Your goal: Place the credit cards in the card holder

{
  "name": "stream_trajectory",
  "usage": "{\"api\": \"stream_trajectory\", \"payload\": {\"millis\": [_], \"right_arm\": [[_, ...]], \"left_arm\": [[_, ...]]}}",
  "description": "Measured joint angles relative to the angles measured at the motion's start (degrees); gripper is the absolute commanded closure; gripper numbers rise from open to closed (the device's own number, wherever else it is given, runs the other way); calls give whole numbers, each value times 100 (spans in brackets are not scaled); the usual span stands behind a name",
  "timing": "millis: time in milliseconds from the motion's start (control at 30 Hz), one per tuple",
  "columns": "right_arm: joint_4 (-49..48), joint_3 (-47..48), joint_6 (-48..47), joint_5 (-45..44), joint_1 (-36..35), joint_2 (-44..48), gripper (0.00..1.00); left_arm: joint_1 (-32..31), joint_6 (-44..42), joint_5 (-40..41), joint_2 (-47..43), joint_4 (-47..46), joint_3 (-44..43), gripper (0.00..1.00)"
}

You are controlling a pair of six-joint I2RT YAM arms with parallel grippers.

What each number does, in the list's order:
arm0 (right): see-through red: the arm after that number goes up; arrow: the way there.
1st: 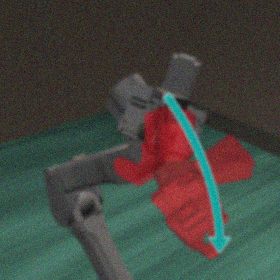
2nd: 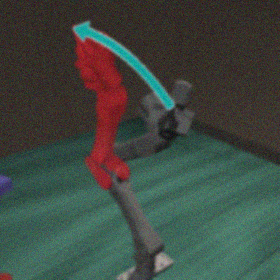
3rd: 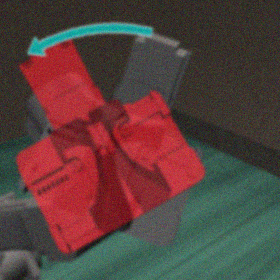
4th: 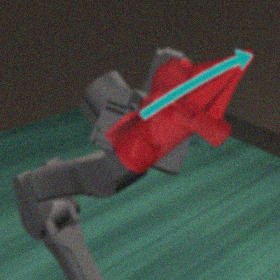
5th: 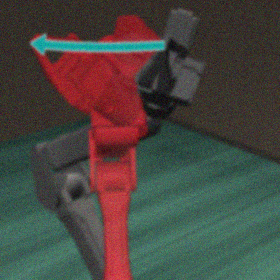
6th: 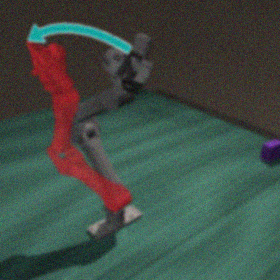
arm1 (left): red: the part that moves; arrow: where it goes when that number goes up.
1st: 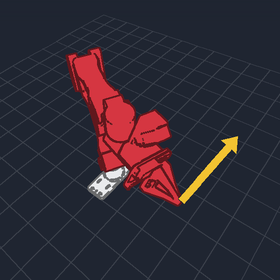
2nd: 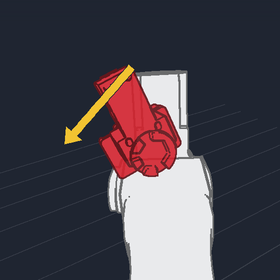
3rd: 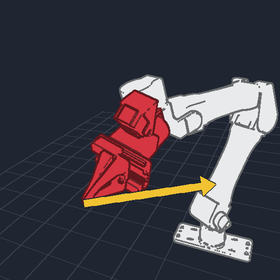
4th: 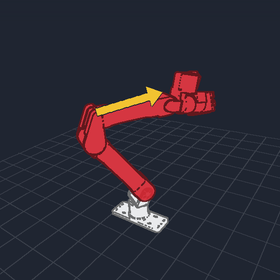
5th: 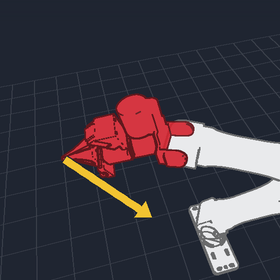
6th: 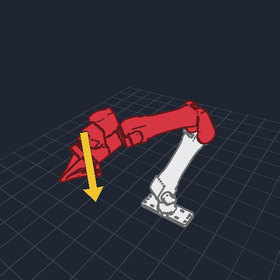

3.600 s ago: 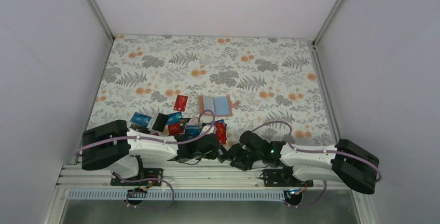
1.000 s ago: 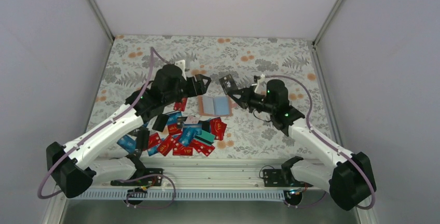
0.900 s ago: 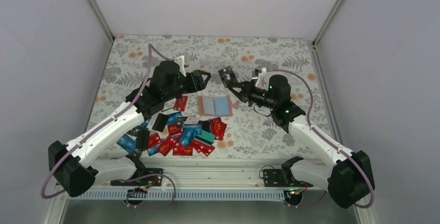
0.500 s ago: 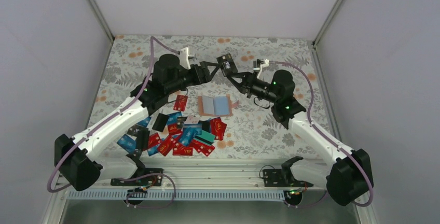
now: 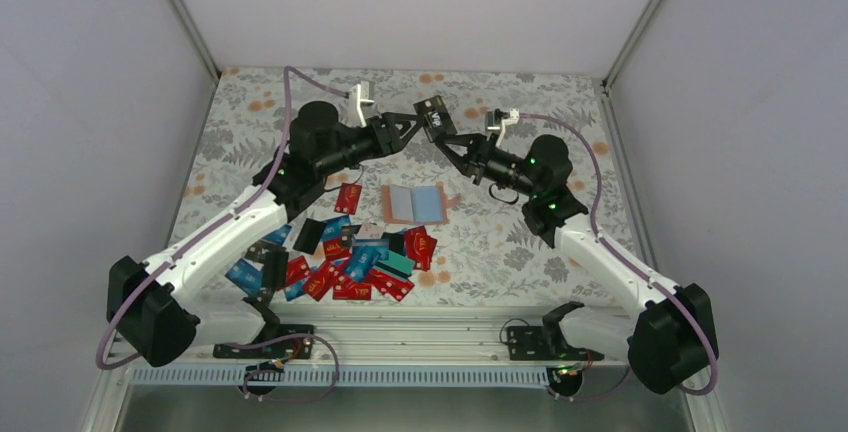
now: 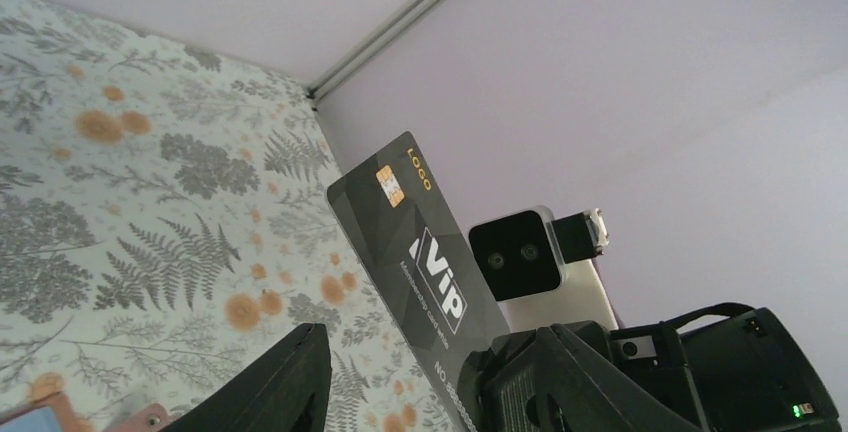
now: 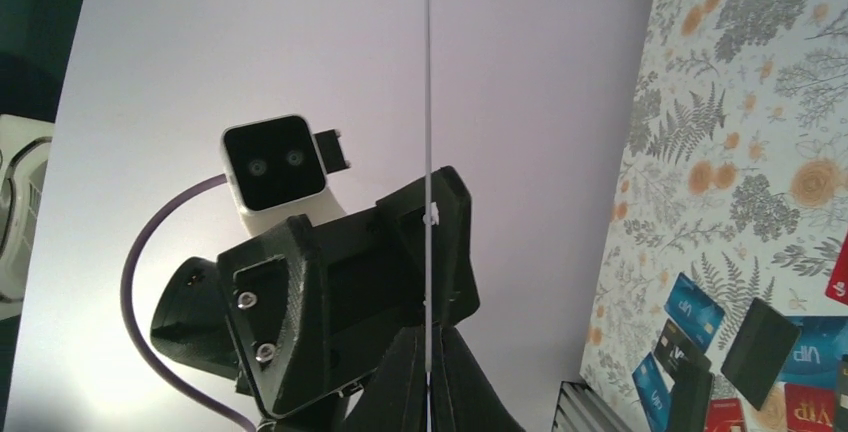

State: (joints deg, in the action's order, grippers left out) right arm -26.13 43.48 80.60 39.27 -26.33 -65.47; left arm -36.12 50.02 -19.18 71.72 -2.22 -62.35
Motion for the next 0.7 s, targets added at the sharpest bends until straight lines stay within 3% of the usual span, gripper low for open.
{"api": "stream_trajectory", "payload": {"millis": [67, 267, 533, 667, 700], "right_arm": [[-83, 0, 37, 31, 0, -7, 96], [-149, 46, 59, 138, -2, -24, 96], [-155, 164, 33, 195, -28, -59, 96], [-109, 164, 2, 184, -35, -87, 96], [-92, 164, -13, 173, -35, -94, 92]], "left_arm": [[0, 42, -94, 79, -105, 0, 57], [0, 166, -264, 297, -291, 0, 61], [0, 286, -400, 313, -509, 0, 92], [0, 337, -474, 348, -627, -11, 98], [0, 341, -494, 363, -649, -24, 98]]}}
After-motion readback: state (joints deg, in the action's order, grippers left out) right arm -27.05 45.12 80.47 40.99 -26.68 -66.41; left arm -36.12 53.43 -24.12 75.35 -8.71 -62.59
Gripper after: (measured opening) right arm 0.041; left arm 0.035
